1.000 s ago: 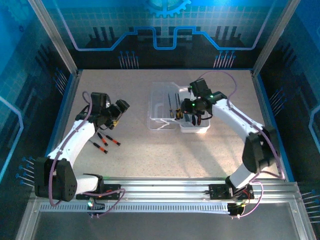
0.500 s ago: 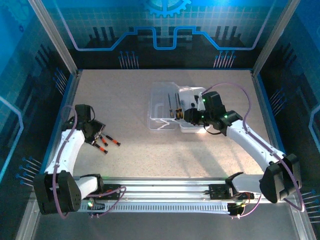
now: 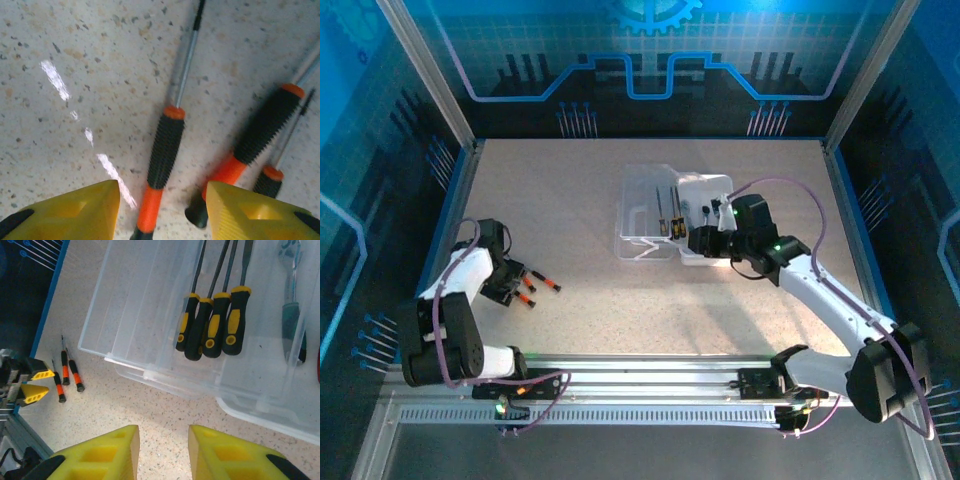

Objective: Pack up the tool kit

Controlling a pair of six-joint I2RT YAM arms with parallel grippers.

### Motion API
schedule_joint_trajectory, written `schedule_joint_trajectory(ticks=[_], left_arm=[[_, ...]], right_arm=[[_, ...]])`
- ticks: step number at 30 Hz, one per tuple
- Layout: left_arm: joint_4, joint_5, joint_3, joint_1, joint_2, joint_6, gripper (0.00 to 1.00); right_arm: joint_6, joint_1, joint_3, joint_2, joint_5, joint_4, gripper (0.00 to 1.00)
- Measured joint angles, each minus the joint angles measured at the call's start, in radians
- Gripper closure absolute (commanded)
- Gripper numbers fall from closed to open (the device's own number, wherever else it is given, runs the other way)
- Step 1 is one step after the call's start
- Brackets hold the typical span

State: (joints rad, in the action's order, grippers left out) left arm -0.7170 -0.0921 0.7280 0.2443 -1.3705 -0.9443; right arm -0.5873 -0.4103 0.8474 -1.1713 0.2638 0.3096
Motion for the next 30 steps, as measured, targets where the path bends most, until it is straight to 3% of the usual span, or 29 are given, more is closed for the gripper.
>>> schedule_joint_trajectory(ticks=[11,30], left_arm=[[0.053,-0.009,-0.029,0.027,-0.069,0.0,0.67],[0.126,-0.014,-0.096,0.052,0.032,0.033,0.76]], right_arm=[[-0.017,0.012,-0.026,0.055,0.015,-0.001,0.67],[-0.071,0.012,-0.035,0.155,0.013,0.05,0.66]])
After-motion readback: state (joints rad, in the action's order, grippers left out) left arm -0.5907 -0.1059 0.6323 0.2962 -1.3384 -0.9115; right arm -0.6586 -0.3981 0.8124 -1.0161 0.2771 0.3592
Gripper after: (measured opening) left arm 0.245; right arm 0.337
